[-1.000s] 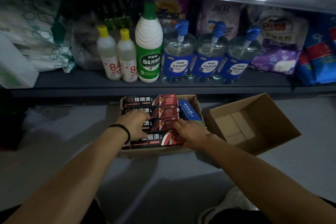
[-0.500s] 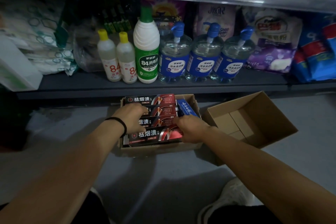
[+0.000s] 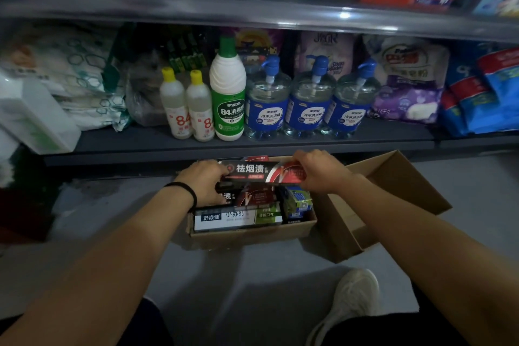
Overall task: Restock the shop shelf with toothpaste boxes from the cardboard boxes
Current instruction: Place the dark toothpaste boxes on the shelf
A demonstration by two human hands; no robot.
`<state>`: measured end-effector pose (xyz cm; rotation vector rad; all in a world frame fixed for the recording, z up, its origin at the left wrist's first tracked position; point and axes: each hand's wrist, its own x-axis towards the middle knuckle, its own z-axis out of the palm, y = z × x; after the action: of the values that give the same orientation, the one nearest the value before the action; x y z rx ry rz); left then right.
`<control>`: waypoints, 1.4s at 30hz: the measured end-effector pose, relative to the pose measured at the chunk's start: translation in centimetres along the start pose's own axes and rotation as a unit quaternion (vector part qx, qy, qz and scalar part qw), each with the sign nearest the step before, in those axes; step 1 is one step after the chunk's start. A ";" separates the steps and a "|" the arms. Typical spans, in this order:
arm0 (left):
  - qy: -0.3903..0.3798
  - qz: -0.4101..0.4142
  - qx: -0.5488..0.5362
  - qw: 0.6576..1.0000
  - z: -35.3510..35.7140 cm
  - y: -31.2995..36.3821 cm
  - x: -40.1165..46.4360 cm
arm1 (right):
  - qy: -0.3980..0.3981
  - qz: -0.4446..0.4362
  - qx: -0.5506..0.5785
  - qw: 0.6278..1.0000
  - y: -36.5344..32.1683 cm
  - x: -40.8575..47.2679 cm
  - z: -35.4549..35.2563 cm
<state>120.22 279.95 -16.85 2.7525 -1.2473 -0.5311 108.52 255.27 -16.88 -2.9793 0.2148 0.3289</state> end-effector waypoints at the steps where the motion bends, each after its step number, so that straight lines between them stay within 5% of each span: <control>1: 0.001 -0.001 -0.001 1.000 0.3 0.1 0.3 | 0.004 0.006 -0.001 1.000 0.4 0.4 0.0; 16: -0.062 -0.009 -0.022 0.998 6.2 -0.7 4.1 | 0.032 0.032 0.035 0.998 2.0 6.6 3.2; 42: -0.027 -0.014 0.012 0.999 8.1 -0.3 4.5 | -0.012 0.009 0.091 0.996 1.2 7.8 3.4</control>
<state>120.38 277.40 -25.77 2.7966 -1.2357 -0.6008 115.21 253.63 -22.05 -2.7947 0.2546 0.3277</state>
